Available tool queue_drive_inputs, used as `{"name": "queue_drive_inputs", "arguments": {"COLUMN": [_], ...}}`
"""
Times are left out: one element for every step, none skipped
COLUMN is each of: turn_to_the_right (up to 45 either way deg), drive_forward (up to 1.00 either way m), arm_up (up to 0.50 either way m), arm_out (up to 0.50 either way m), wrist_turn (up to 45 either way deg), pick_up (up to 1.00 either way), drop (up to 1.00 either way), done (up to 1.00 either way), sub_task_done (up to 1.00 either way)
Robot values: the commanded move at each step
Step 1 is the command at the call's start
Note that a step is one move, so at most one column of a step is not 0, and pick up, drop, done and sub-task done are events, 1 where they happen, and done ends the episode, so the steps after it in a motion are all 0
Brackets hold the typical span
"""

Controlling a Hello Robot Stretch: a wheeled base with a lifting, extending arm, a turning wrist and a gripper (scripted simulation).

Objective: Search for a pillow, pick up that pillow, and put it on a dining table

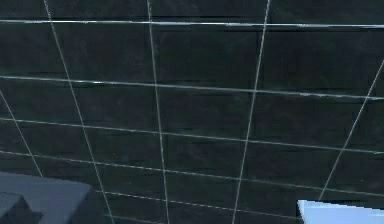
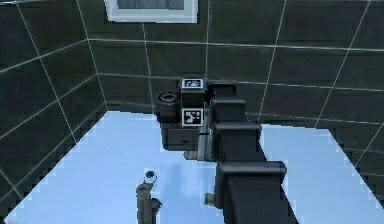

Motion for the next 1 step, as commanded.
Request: {"name": "queue_drive_inputs", "arguments": {"turn_to_the_right": [0.0], "drive_forward": [0.00], "arm_up": [0.00], "arm_out": [0.00], "wrist_turn": [0.0], "pick_up": [0.00], "drop": [0.00], "done": [1.00], "sub_task_done": [0.00]}}
